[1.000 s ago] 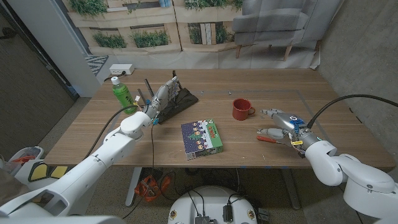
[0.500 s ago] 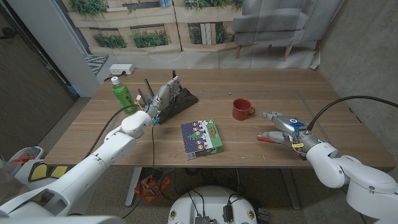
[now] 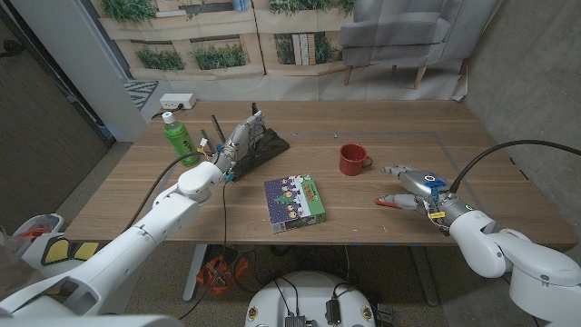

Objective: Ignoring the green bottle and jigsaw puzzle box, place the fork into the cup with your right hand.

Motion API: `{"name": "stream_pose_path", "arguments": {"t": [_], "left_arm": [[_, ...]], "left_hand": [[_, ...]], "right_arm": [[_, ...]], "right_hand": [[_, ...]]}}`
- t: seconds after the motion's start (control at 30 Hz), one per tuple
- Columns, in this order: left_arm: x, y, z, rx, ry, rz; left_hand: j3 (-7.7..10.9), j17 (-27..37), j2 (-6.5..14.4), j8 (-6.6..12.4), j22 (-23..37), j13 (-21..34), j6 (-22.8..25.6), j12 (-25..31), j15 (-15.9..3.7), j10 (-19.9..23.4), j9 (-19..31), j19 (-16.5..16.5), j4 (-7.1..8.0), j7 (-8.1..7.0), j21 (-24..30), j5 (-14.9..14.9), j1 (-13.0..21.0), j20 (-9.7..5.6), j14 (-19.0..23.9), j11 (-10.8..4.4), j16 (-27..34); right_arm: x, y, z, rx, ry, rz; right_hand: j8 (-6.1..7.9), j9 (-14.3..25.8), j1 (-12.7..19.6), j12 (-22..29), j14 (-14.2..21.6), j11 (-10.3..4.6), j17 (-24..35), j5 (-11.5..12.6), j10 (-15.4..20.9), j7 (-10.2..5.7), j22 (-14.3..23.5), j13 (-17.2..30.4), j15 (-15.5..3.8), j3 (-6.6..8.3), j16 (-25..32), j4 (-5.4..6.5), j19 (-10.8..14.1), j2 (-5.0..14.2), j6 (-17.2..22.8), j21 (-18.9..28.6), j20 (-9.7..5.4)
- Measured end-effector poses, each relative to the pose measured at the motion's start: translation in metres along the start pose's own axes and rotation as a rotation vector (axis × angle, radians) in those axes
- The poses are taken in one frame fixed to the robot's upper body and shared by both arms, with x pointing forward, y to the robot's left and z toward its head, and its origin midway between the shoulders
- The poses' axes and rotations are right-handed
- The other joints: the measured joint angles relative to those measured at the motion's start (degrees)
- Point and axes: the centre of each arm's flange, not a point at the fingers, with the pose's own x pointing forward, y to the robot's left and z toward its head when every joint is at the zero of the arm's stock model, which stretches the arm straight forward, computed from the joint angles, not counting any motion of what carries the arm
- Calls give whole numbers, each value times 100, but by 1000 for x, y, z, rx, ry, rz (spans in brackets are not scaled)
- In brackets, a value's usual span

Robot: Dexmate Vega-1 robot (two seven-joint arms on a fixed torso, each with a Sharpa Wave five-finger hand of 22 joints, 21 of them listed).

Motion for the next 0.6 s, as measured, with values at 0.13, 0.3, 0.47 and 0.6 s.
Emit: {"name": "stream_pose_path", "arguments": {"t": [0.13,0.3,0.47,0.6], "left_arm": [[-1,0,1,1,-2,2],[-3,0,1,1,-1,6],[-5,-1,1,1,-1,7],[-5,-1,1,1,0,9]], "left_hand": [[0,0,0,0,0,0,0,0,0,0,0,0,0,0,0,0,0,0,0,0,0],[0,0,0,0,0,0,0,0,0,0,0,0,0,0,0,0,0,0,0,0,0],[0,0,0,0,0,0,0,0,0,0,0,0,0,0,0,0,0,0,0,0,0],[0,0,0,0,0,0,0,0,0,0,0,0,0,0,0,0,0,0,0,0,0]], "right_arm": [[-1,3,-1,-11,5,-5],[-1,6,-2,-17,8,-7],[-1,9,-4,-23,12,-9],[-1,11,-5,-27,15,-8]], "right_hand": [[0,0,88,23,65,-20,1,41,23,-30,0,9,-6,22,43,-22,52,14,30,40,52],[0,0,131,23,111,-11,27,44,74,-30,0,9,12,46,43,1,82,-3,30,40,83],[0,0,198,67,111,-136,54,44,131,-106,0,35,12,46,43,1,105,36,62,40,60],[0,0,222,67,111,-146,54,44,121,-106,0,35,12,46,43,1,113,12,62,40,52]]}}
